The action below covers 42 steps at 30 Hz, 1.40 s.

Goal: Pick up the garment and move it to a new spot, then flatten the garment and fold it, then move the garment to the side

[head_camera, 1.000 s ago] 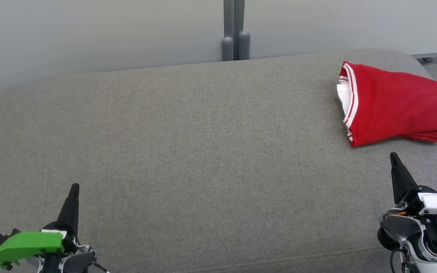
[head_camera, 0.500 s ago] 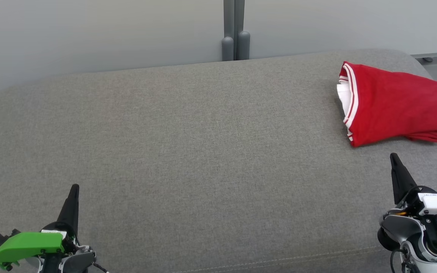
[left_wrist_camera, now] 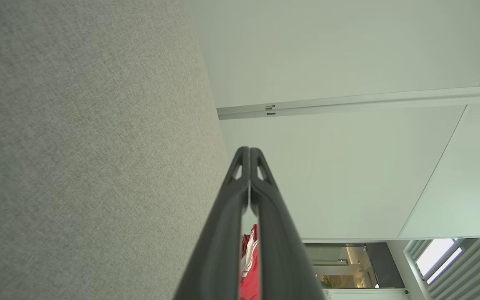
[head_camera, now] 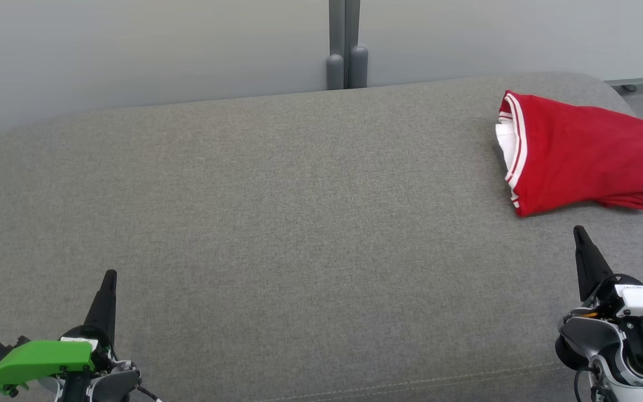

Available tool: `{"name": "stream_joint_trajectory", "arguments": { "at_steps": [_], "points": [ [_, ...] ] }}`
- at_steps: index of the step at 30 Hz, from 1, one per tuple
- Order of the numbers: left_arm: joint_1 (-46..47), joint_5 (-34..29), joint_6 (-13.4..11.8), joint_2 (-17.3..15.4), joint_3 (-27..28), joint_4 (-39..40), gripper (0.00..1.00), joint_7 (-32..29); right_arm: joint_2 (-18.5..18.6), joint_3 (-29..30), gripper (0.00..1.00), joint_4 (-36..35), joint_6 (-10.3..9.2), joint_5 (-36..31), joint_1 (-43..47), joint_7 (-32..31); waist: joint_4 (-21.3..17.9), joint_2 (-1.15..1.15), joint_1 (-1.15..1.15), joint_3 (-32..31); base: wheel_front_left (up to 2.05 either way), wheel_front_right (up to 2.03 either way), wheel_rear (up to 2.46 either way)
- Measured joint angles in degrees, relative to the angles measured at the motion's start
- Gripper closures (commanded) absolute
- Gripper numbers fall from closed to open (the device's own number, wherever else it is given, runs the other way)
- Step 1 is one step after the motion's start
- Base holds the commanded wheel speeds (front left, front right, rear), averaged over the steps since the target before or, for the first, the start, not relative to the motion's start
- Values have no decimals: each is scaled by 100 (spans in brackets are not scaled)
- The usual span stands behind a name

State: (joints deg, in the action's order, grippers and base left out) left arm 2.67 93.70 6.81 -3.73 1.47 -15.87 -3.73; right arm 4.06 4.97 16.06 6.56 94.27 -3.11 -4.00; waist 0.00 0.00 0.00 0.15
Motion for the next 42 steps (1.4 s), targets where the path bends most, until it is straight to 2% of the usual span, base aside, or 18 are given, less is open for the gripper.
{"name": "stream_joint_trajectory", "arguments": {
  "at_steps": [42],
  "points": [
    [54, 0, 1, 1, 13, -20, 100, -25, -7, 16, 100, 12, 24, 0, -3, -8, 0, 0, 0, -1, 0, 0, 0]
  ]
}}
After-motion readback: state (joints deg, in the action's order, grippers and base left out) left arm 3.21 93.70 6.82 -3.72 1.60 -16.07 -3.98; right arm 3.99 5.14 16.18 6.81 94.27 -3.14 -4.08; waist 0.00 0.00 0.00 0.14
